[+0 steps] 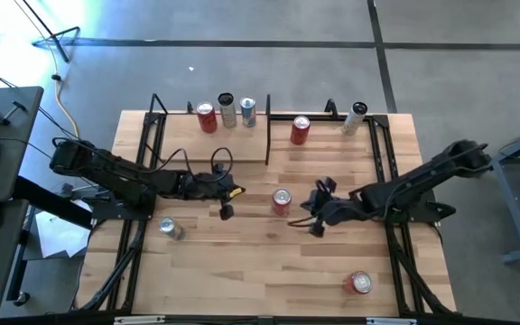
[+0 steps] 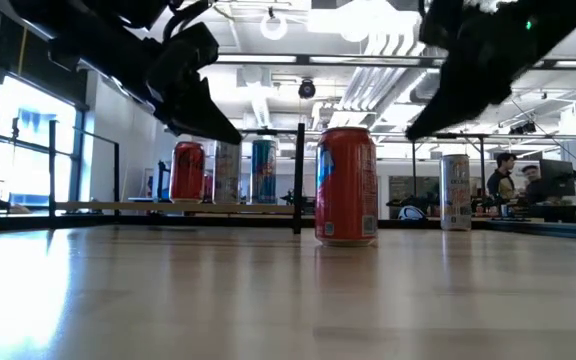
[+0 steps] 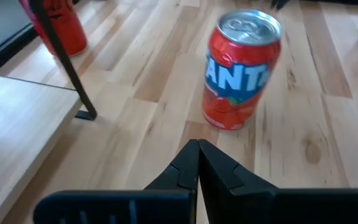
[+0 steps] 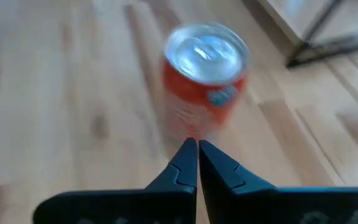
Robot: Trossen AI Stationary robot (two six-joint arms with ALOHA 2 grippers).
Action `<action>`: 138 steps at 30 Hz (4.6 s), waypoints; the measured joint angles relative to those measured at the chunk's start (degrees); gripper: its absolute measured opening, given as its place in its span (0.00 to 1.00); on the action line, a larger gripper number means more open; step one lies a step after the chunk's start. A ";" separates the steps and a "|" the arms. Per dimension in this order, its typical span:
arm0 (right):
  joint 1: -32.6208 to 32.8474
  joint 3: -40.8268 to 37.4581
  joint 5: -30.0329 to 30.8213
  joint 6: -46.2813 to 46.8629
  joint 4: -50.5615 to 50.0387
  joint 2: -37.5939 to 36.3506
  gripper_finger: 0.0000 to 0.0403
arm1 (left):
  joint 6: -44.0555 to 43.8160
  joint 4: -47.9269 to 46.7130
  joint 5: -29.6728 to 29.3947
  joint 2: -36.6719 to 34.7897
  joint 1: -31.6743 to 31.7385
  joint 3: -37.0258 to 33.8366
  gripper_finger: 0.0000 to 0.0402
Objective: Place canned beverage on shelf
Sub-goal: Put the left red soda can on the shelf
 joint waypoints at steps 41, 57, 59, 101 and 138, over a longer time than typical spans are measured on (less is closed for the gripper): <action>2.82 0.12 -3.91 -16.12 39.15 20.45 0.00 | 4.56 23.27 15.14 16.09 10.80 0.37 0.00; -2.15 2.54 0.30 -14.21 38.83 26.63 0.00 | 5.16 28.89 20.67 18.13 9.32 -1.00 0.00; -2.15 2.54 1.99 -13.98 37.08 25.82 0.00 | 4.45 28.97 19.91 17.63 8.56 -1.70 0.00; -4.22 1.95 -5.89 -19.52 27.42 12.47 0.00 | -2.17 4.08 -0.71 -9.20 -11.70 -7.65 0.28; -14.40 2.56 -19.03 -24.52 50.58 29.06 0.00 | -0.85 -3.46 8.08 2.43 0.68 4.50 0.68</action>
